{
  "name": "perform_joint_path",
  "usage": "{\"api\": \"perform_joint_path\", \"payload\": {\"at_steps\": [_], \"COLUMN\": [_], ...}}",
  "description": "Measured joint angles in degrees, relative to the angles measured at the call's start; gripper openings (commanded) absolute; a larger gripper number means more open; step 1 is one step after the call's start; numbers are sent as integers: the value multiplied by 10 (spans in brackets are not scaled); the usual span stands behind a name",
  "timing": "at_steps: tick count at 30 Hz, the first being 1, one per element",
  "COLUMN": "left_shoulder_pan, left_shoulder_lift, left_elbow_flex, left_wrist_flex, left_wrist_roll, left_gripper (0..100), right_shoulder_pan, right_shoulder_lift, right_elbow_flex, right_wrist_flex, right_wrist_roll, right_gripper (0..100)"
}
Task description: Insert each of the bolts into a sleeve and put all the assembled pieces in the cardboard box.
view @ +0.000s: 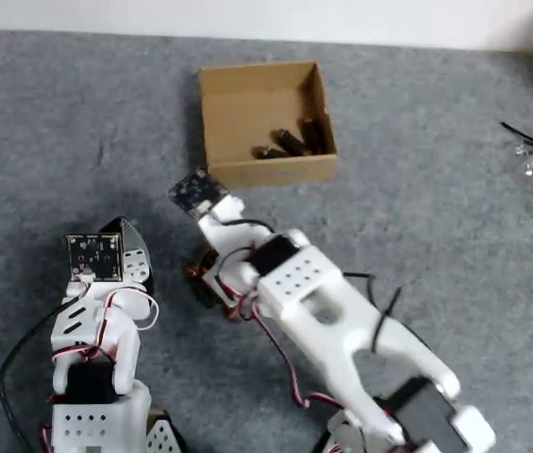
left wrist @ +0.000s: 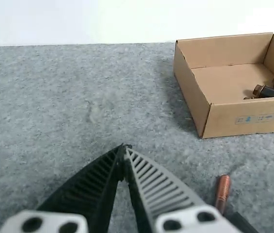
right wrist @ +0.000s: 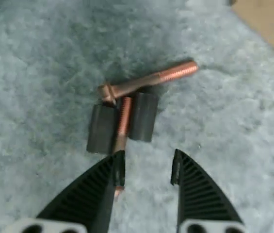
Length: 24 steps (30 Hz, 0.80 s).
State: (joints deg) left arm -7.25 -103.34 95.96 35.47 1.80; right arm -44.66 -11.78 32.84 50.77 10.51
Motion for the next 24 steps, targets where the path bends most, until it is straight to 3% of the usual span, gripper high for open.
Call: {"api": "perform_joint_path", "payload": {"at_steps": [8, 24], "left_shoulder_pan": [0, 0], "left_shoulder_lift": [0, 0], "left_elbow_flex": [0, 0], "left_wrist_flex": [0, 0], "left_wrist_roll": [0, 0], "left_gripper": [17, 17], "right_shoulder_pan": [-1, -1], "right_shoulder_lift": [119, 129], "right_elbow_flex": [-38, -38], "right_wrist_flex": [-33, -90], "right_wrist_roll": [29, 33], "right_gripper": [142, 142]}}
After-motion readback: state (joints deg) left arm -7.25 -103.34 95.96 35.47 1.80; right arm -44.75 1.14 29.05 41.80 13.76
